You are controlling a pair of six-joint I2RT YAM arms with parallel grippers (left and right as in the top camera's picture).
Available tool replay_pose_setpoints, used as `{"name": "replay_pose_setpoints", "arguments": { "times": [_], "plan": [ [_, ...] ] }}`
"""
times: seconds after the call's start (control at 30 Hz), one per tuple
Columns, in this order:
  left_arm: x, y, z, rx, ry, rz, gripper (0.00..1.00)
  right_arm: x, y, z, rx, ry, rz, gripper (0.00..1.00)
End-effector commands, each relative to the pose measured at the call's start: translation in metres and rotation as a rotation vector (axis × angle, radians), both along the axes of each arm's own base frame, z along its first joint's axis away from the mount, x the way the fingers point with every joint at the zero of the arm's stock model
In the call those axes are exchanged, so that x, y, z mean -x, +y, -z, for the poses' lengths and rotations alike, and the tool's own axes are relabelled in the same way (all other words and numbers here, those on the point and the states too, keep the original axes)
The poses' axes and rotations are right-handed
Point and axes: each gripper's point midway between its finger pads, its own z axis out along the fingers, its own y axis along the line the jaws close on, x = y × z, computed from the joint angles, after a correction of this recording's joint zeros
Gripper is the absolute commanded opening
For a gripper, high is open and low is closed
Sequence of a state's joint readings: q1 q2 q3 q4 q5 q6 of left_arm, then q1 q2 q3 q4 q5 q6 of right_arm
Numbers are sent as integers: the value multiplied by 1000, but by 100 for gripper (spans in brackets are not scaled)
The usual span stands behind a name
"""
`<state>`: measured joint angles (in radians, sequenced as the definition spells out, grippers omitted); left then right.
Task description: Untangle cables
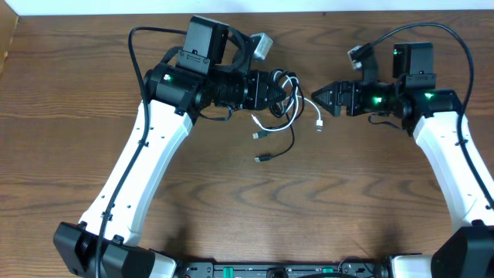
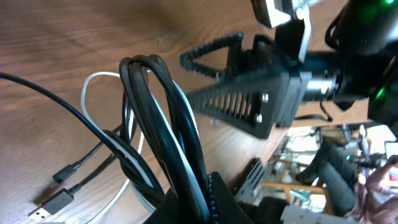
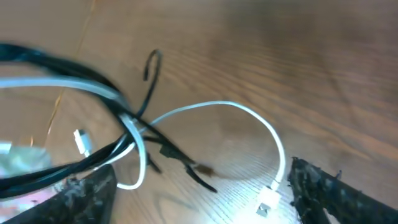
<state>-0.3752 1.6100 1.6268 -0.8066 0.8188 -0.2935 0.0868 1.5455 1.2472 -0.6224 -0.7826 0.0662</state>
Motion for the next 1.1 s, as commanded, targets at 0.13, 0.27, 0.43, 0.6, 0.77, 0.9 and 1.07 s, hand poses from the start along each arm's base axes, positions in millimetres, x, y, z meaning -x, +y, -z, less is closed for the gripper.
{"name": "replay_pose_setpoints", "arguments": {
  "times": [0.13, 0.27, 0.43, 0.6, 0.77, 0.9, 1.07],
  "plan": [
    [-3, 0, -15, 43, 34, -70, 7, 16, 28, -12, -83, -116, -227, 79],
    [-4, -1, -16, 50, 43, -80, 8, 13, 33, 5, -78, -90, -248, 79],
    [-2, -2, -17, 58, 52, -76, 8, 2, 42, 26, -75, -83, -272, 79],
    [-2, -2, -17, 58, 52, -76, 7, -3, 61, 39, -78, -108, -317, 79],
    [-2, -2, -17, 58, 52, -76, 7, -4, 72, 44, -51, -131, -333, 59],
    [-2, -2, -17, 58, 51, -76, 7, -8, 67, 47, -26, -128, -312, 34],
    [-4, -1, -16, 48, 47, -85, 7, -10, 58, 46, -47, -103, -286, 14]
  ]
}}
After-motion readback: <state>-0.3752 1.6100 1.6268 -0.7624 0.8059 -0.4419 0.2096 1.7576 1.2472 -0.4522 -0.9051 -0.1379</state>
